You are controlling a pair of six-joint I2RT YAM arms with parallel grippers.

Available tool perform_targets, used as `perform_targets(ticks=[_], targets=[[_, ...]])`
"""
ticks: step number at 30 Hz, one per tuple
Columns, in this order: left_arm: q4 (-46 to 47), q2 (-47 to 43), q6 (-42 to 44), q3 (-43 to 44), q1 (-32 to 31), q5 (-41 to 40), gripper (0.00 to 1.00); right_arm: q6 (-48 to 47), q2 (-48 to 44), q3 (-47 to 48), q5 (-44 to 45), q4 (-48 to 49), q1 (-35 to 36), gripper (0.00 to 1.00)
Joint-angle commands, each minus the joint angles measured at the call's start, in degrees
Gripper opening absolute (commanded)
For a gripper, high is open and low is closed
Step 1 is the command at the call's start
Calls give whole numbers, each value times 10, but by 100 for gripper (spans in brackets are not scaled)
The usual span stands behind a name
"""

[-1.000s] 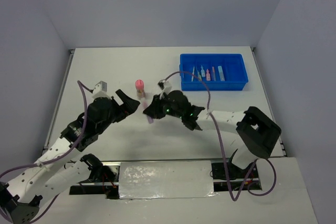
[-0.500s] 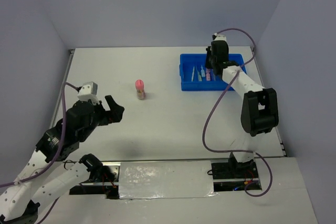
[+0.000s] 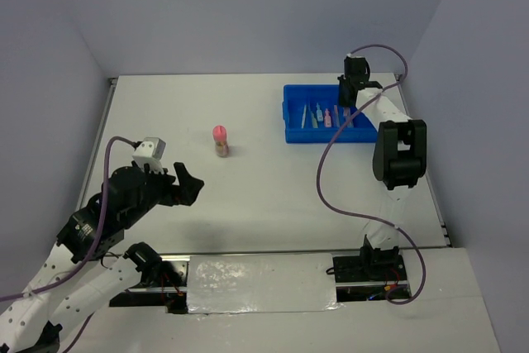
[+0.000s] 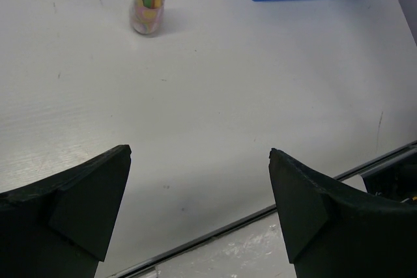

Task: Sort the stationery into containers
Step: Place the pen in the storage box, then pick up the stationery from the center of the board.

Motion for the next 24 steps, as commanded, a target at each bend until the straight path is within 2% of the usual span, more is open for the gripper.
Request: perform_targets(ticks=[1, 3, 4, 5, 7, 8, 12, 14, 17, 19, 21, 24], targets=[[35, 3, 22, -1, -1, 31, 99, -15, 6, 36, 8, -27, -1, 16], [40, 4, 26, -4, -1, 42, 99, -14, -5, 33, -1, -30, -2, 32], [42, 4, 27, -4, -1, 48, 99, -10, -10, 31, -6, -28, -2, 56], [41, 4, 27, -4, -1, 47, 99, -7, -15, 25, -11, -26, -3, 65], [42, 3, 28, -4, 0, 47, 99, 1, -33, 23, -22, -25, -2, 71], [42, 3, 28, -4, 2, 48, 99, 9, -42, 24, -22, -27, -2, 78], [42, 3, 28, -3, 5, 47, 99, 27, -81, 6, -6, -22, 11, 81], [42, 0, 28, -3, 12, 45, 99, 42, -110, -18, -32, -18, 24, 82], [43, -4, 27, -5, 37, 45, 99, 41, -163, -95, -114, 44, 90, 83], [48, -7, 30, -7, 61, 55, 99, 28, -194, -172, -164, 133, 169, 87], [48, -7, 29, -7, 70, 57, 99, 21, -202, -211, -181, 215, 246, 91], [44, -7, 26, -7, 74, 48, 99, 22, -182, -255, -197, 307, 315, 100]])
